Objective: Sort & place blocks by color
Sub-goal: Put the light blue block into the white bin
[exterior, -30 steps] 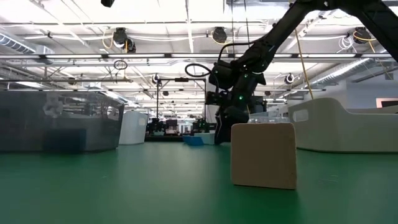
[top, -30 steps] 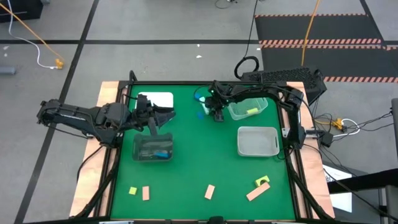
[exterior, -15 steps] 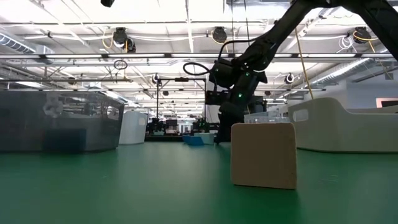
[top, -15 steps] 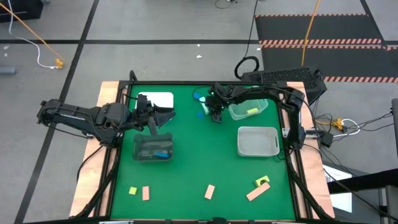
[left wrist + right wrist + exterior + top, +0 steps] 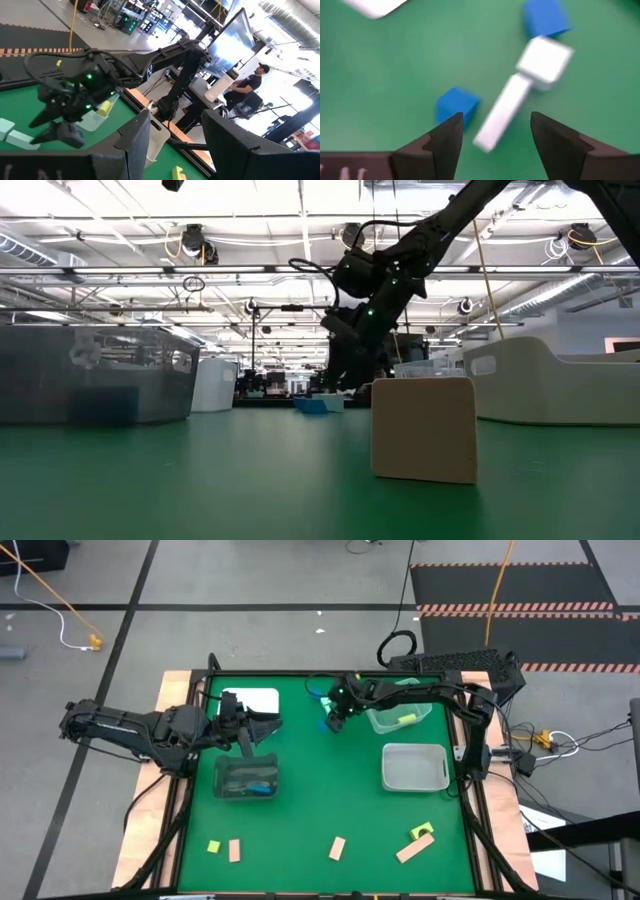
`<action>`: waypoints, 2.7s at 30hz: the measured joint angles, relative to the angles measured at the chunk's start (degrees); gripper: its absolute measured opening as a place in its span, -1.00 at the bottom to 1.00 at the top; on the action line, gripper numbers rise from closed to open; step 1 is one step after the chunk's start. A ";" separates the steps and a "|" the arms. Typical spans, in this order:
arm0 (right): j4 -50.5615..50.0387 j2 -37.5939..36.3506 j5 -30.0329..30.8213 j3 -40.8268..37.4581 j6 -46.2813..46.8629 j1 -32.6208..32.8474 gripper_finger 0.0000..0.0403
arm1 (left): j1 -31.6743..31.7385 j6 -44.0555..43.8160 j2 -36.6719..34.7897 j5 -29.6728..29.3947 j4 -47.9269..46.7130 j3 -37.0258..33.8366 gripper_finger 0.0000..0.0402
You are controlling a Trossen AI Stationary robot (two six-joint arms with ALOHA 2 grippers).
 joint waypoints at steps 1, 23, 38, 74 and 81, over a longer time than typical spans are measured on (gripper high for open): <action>0.52 0.22 2.03 0.00 0.71 0.32 0.11 | -0.01 0.01 0.00 0.00 0.01 0.01 -0.09; 3.58 4.43 8.72 0.07 6.06 1.27 -0.51 | -0.01 0.47 0.00 0.00 -0.16 0.00 -0.09; 4.11 -2.16 0.61 0.13 6.51 2.27 -0.81 | -0.33 5.33 1.05 0.01 -6.80 -0.03 -0.09; 19.57 -20.42 -9.51 0.13 -9.51 17.92 -0.81 | 2.64 31.71 10.51 -0.64 -1.18 -0.09 -0.09; 21.05 -20.40 -9.51 0.13 -9.64 17.86 -0.81 | 2.44 31.68 10.49 0.20 -0.99 -0.09 -0.16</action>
